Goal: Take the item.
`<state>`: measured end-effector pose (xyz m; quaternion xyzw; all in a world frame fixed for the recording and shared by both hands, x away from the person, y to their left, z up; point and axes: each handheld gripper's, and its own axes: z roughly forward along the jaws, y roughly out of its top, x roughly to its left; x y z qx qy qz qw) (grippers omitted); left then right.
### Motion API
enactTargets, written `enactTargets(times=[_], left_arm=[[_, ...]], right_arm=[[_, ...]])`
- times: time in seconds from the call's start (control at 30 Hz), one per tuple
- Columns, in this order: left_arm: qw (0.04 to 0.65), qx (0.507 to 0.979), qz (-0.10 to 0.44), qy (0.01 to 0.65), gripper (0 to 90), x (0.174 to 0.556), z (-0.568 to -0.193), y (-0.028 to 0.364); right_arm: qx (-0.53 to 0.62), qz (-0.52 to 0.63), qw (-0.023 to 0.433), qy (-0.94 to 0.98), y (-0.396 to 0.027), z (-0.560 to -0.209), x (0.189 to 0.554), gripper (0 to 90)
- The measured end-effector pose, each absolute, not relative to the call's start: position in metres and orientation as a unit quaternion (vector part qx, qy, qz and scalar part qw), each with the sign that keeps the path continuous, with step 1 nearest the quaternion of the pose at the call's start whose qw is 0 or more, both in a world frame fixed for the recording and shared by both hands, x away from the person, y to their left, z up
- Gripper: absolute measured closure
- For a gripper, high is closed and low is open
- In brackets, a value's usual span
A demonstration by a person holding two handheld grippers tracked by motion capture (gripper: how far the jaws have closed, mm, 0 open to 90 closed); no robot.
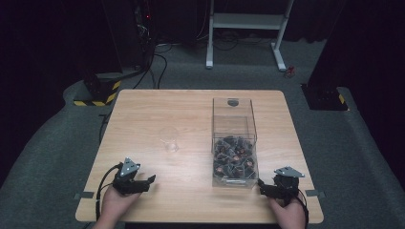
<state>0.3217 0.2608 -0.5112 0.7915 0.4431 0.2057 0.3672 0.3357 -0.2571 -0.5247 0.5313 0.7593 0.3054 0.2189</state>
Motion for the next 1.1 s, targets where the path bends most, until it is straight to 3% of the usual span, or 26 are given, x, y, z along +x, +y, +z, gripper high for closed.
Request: enactTargets(times=[0.5, 1.1], left_arm=[[0.409, 0.792, 0.172, 0.420, 16.0, 0.320, -0.503, 0.248], [0.424, 0.790, 0.182, 0.404, 17.2, 0.322, -0.490, 0.235]], right_arm=[[0.531, 0.306, 0.219, 0.759, -0.257, -0.525, 0.336, 7.8], [0.531, 0.306, 0.219, 0.759, -0.257, -0.525, 0.336, 7.8]])
